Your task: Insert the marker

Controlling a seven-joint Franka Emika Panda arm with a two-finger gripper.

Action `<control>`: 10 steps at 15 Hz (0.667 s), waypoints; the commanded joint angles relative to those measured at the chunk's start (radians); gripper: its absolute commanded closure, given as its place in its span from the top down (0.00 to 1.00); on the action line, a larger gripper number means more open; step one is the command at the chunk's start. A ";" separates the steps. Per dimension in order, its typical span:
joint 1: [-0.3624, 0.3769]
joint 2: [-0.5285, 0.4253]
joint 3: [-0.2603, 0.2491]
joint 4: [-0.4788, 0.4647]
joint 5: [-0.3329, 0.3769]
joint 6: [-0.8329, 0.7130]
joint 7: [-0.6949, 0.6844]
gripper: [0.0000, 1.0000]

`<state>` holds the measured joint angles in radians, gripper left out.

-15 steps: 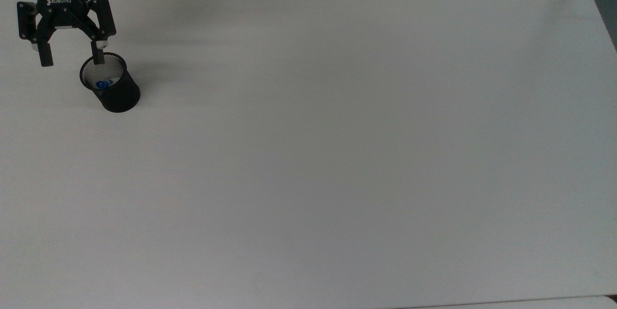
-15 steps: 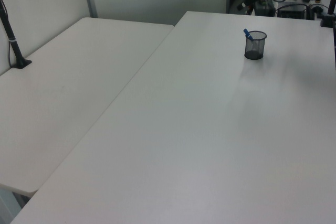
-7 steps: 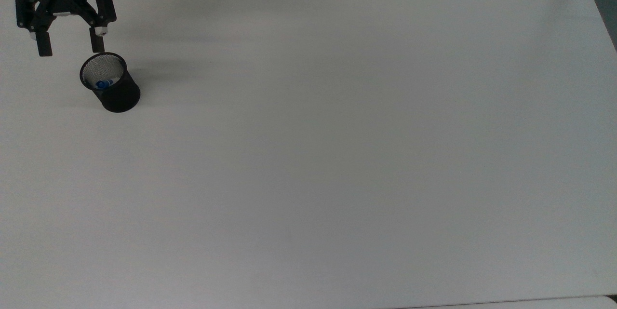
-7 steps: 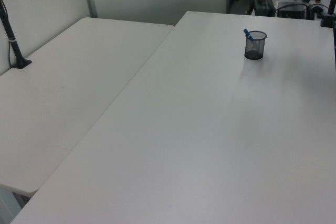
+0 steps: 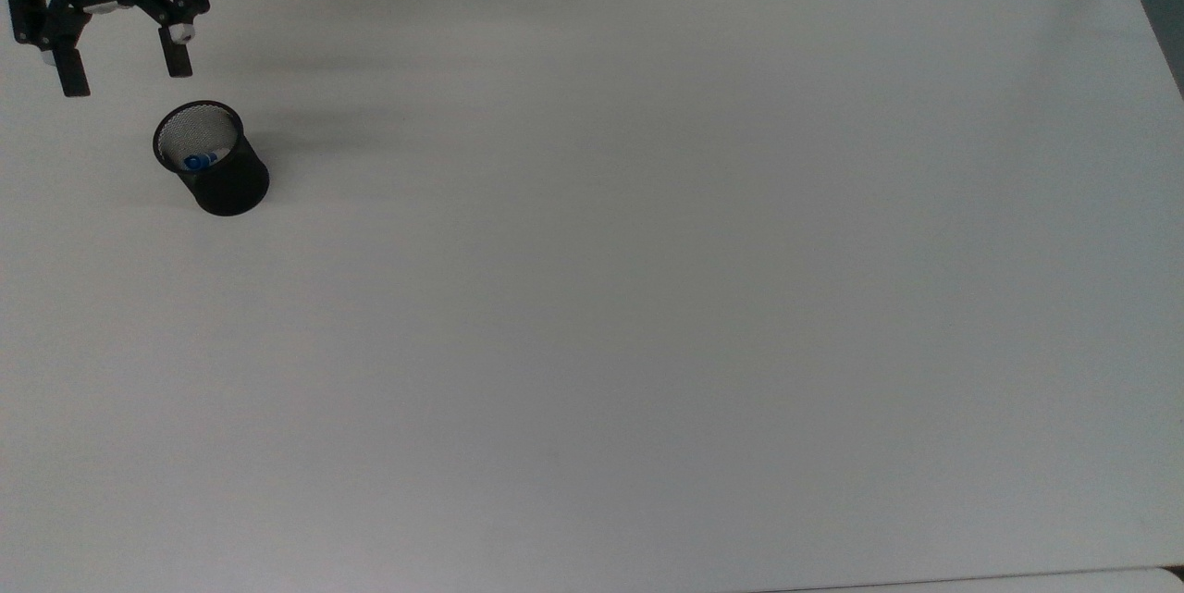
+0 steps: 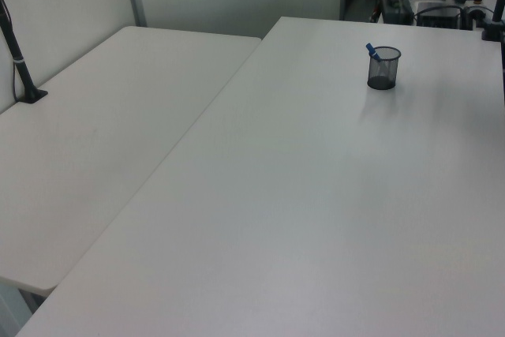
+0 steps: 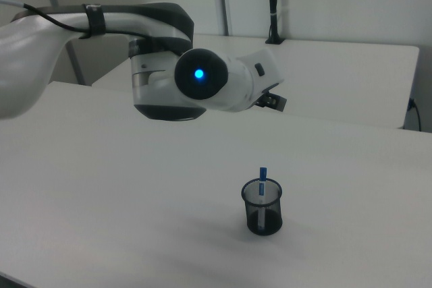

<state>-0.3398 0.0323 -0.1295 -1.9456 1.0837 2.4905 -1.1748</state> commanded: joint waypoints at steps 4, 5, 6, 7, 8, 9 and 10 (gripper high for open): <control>-0.001 -0.006 -0.085 0.117 -0.201 -0.293 0.184 1.00; -0.001 -0.009 -0.085 0.129 -0.235 -0.326 0.223 1.00; -0.001 -0.012 -0.085 0.138 -0.269 -0.361 0.263 1.00; -0.001 -0.014 -0.085 0.152 -0.296 -0.392 0.302 1.00; -0.001 -0.015 -0.085 0.171 -0.318 -0.425 0.344 1.00; 0.001 -0.017 -0.087 0.187 -0.343 -0.464 0.395 1.00; 0.002 -0.017 -0.085 0.207 -0.378 -0.497 0.447 1.00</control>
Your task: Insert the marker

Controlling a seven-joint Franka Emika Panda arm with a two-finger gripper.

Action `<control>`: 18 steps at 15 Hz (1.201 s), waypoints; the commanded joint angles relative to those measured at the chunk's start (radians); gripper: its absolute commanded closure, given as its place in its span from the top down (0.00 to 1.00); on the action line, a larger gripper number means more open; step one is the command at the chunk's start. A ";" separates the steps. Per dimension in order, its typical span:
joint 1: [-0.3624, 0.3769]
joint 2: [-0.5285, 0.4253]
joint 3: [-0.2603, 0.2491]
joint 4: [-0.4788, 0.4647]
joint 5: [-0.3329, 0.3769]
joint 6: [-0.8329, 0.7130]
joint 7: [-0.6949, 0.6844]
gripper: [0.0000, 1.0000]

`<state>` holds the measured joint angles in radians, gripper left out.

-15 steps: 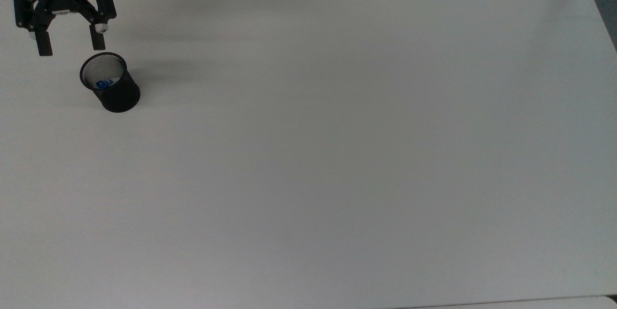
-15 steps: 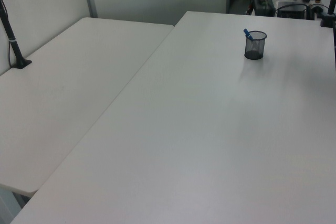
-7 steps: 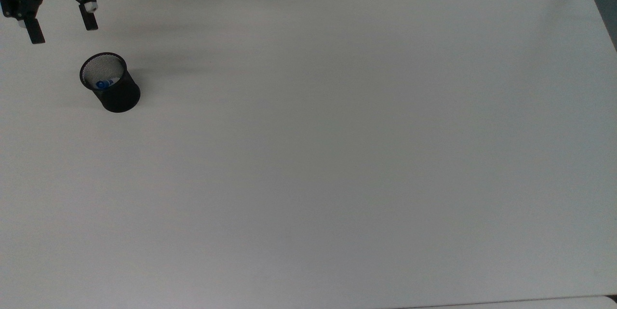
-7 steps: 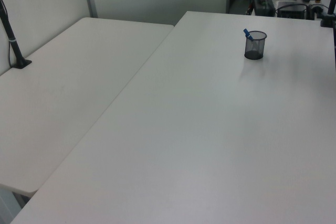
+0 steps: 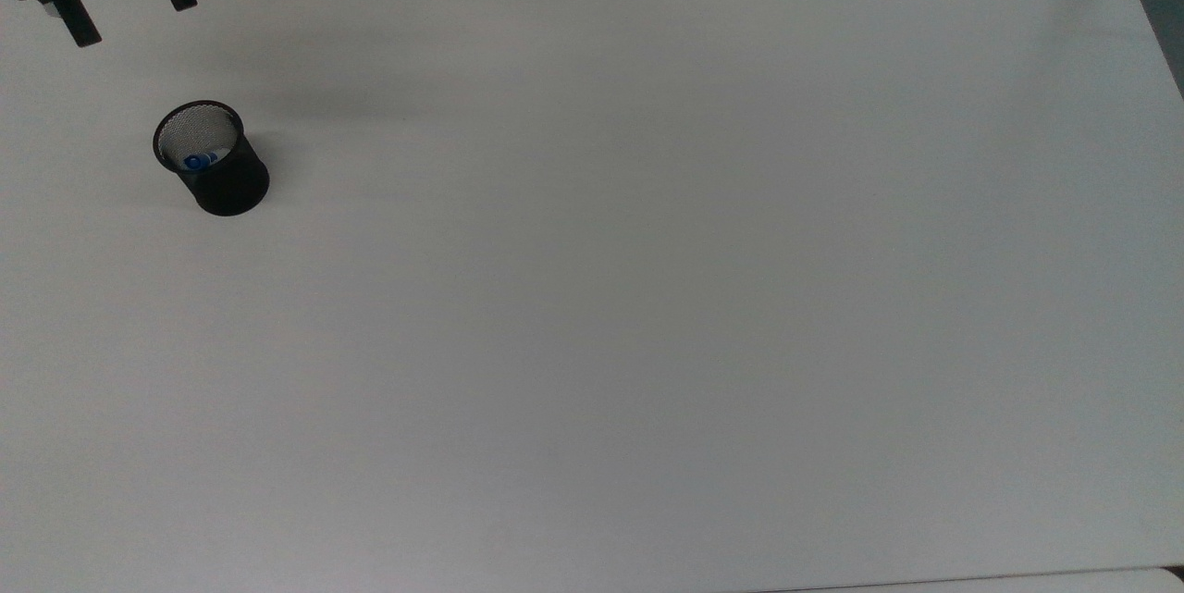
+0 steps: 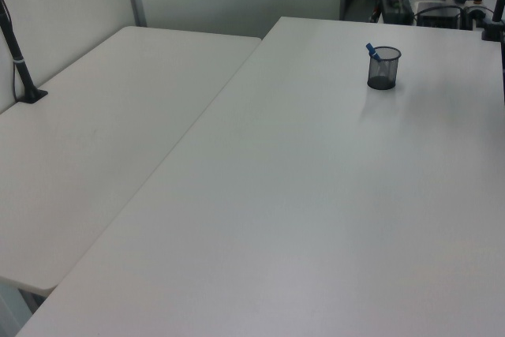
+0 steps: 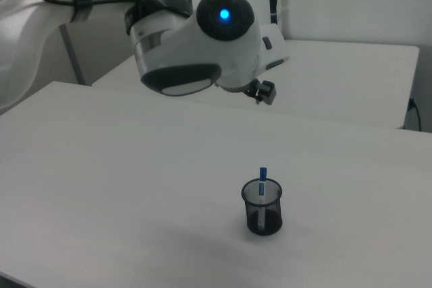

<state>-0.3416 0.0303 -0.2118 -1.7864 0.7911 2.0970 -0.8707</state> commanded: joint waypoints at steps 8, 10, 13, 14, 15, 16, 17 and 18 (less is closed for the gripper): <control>0.055 -0.056 0.026 0.116 -0.311 -0.270 0.499 1.00; 0.081 -0.075 0.028 0.121 -0.360 -0.311 0.560 1.00; 0.122 -0.104 0.026 0.122 -0.418 -0.327 0.677 1.00; 0.139 -0.111 0.026 0.122 -0.431 -0.340 0.714 1.00; 0.154 -0.113 0.025 0.122 -0.455 -0.357 0.745 1.00; 0.170 -0.119 0.026 0.122 -0.490 -0.371 0.769 1.00; 0.197 -0.125 0.028 0.122 -0.527 -0.374 0.797 1.00; 0.226 -0.125 0.026 0.122 -0.559 -0.380 0.834 1.00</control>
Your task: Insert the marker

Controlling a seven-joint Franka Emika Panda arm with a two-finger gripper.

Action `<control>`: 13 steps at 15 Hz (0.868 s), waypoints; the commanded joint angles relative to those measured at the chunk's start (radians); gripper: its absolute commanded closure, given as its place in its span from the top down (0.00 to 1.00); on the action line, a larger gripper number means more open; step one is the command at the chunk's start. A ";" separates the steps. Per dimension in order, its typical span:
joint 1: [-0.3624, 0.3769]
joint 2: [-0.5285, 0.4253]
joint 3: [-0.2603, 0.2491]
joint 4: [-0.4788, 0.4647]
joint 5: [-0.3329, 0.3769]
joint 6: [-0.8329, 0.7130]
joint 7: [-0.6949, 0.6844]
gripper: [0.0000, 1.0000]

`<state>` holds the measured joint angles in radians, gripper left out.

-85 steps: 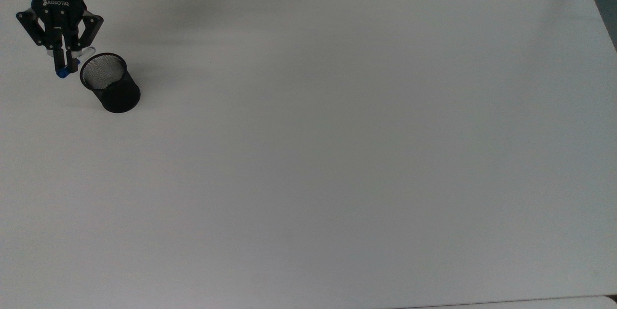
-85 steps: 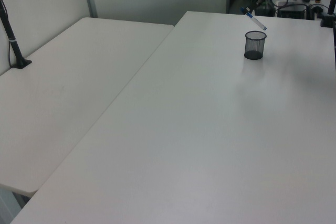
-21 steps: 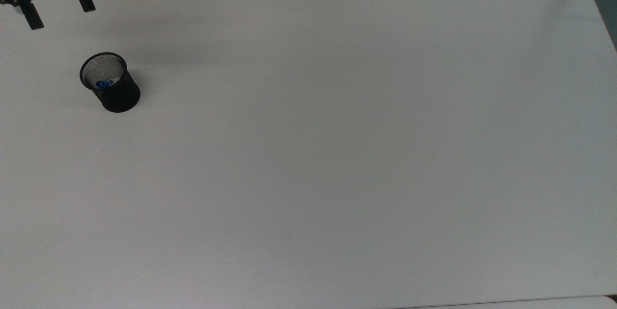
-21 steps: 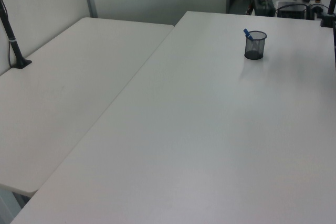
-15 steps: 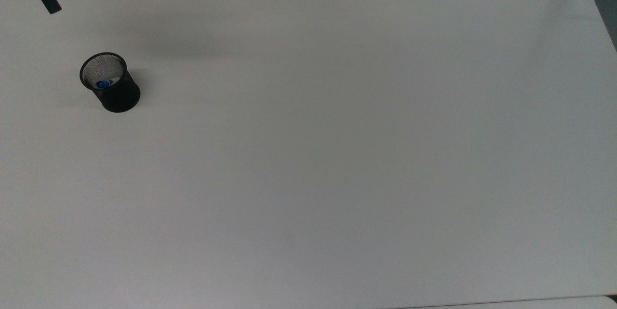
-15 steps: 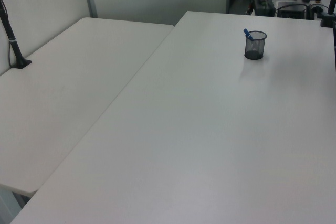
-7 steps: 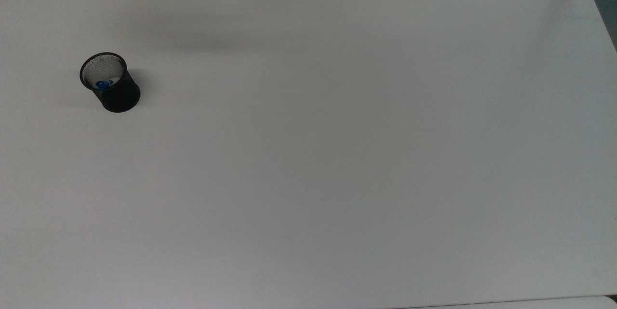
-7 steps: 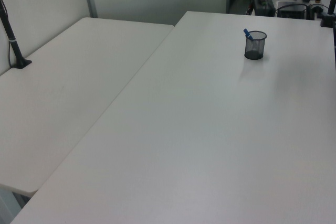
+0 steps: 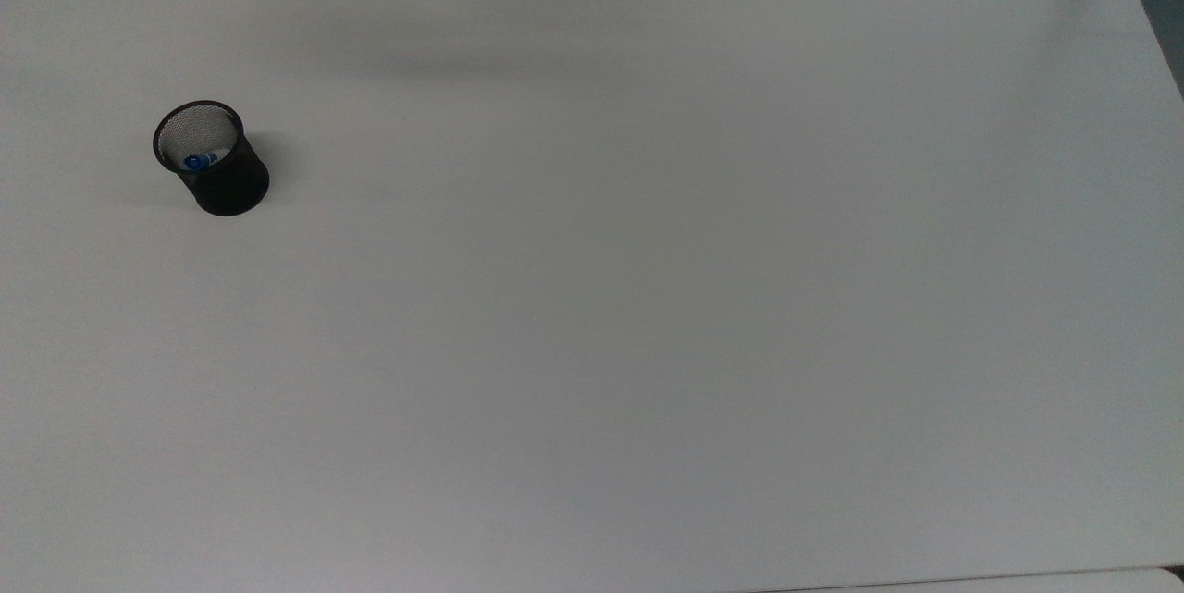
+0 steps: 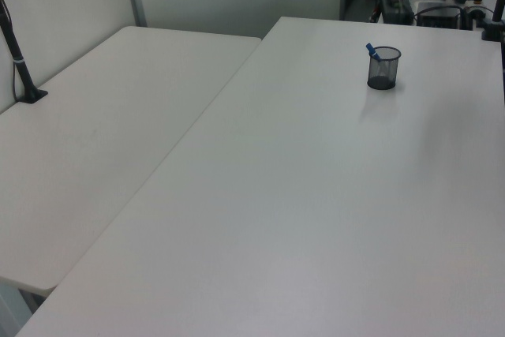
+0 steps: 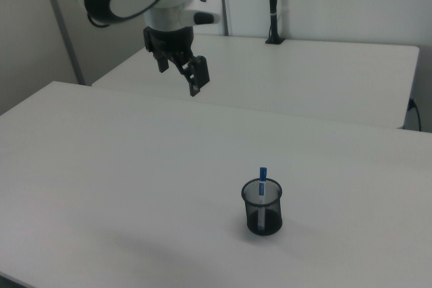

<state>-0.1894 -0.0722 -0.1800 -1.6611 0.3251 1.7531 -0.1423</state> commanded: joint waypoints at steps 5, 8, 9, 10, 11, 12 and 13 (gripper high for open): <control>0.152 -0.021 -0.007 -0.003 -0.178 -0.038 0.237 1.00; 0.195 -0.003 -0.004 -0.003 -0.274 -0.026 0.237 1.00; 0.202 0.003 -0.001 -0.003 -0.305 -0.024 0.233 1.00; 0.200 0.011 0.014 -0.005 -0.328 -0.014 0.227 1.00; 0.188 0.017 0.040 -0.005 -0.351 0.006 0.224 1.00; 0.182 0.034 0.065 -0.005 -0.375 0.025 0.224 1.00; 0.170 0.044 0.083 -0.005 -0.400 0.031 0.222 1.00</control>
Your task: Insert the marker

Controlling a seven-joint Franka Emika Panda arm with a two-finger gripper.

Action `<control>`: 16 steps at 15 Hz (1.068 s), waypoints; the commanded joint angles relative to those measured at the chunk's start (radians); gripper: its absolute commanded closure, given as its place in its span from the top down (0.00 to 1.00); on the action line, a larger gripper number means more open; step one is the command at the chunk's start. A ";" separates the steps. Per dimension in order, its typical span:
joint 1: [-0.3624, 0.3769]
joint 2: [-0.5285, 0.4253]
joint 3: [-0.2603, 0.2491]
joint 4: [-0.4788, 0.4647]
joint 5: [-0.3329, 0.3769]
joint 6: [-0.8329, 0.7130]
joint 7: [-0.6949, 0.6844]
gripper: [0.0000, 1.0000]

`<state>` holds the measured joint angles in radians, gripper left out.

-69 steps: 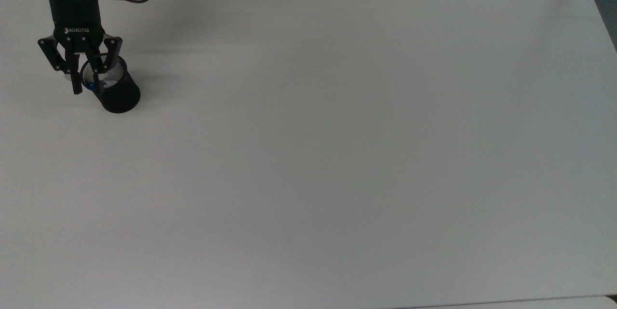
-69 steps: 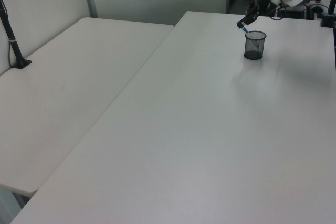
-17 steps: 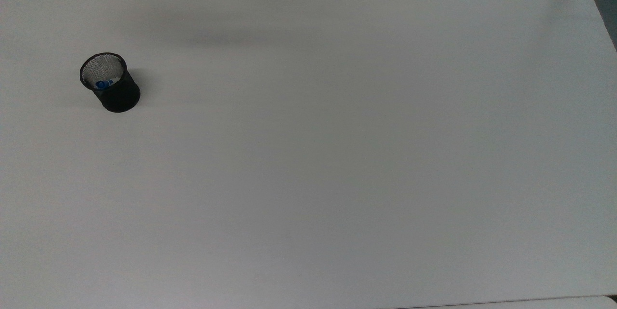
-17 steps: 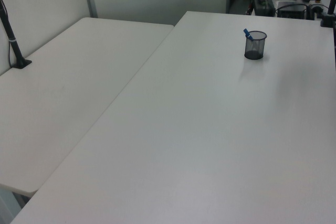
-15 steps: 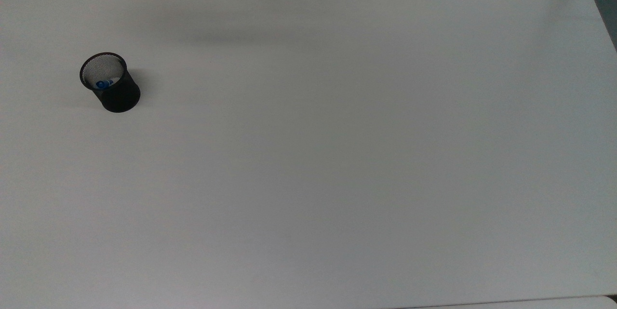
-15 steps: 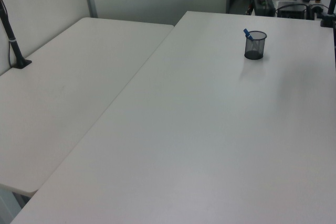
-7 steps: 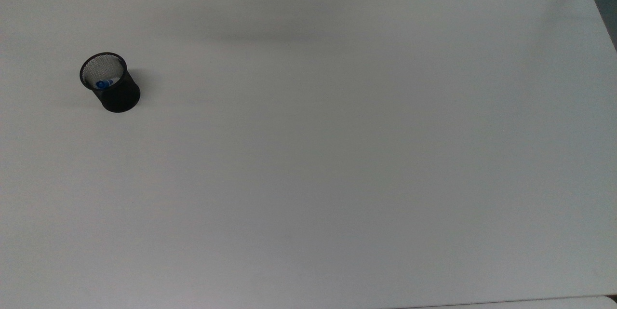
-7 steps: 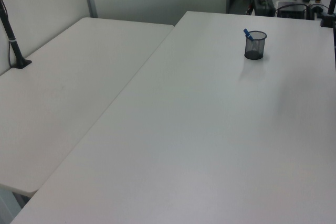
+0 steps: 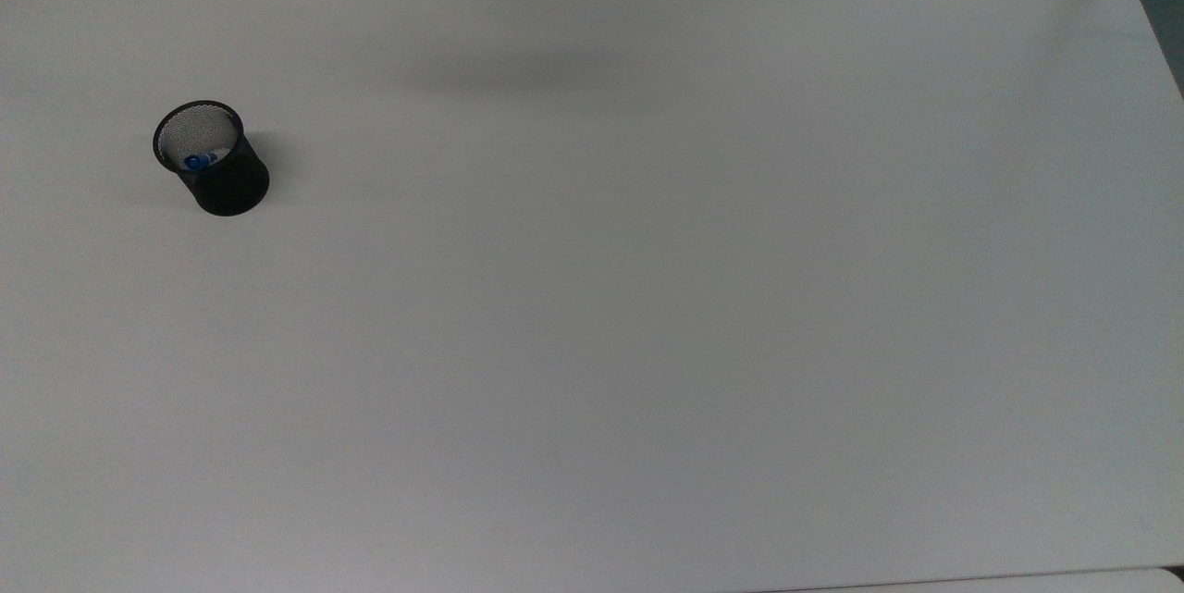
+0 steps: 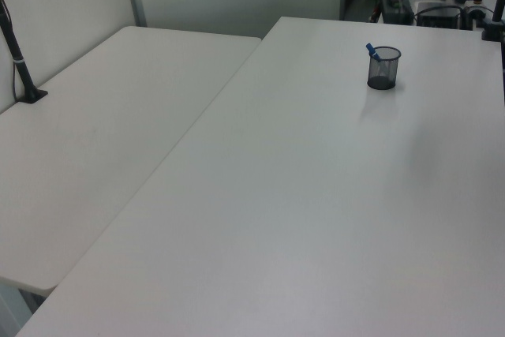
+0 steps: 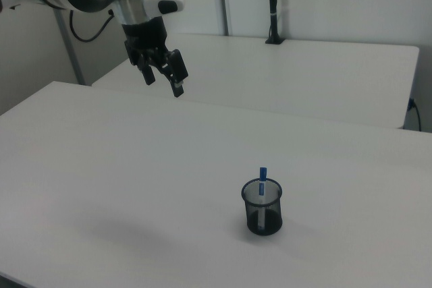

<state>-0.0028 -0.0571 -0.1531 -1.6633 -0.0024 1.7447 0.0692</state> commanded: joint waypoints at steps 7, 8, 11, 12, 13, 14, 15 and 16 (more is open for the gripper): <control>-0.043 0.036 0.081 -0.009 -0.081 0.030 -0.124 1.00; -0.045 0.036 0.081 -0.010 -0.079 0.030 -0.124 1.00; -0.045 0.036 0.082 -0.010 -0.077 0.030 -0.114 1.00; -0.043 0.034 0.083 -0.010 -0.077 0.027 -0.111 1.00; -0.042 0.034 0.083 -0.012 -0.074 0.027 -0.106 1.00; -0.043 0.036 0.084 -0.012 -0.067 0.027 -0.105 1.00; -0.042 0.036 0.086 -0.012 -0.065 0.027 -0.104 1.00; -0.042 0.037 0.089 -0.012 -0.065 0.027 -0.104 1.00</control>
<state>-0.0357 -0.0108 -0.0798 -1.6634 -0.0806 1.7665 -0.0274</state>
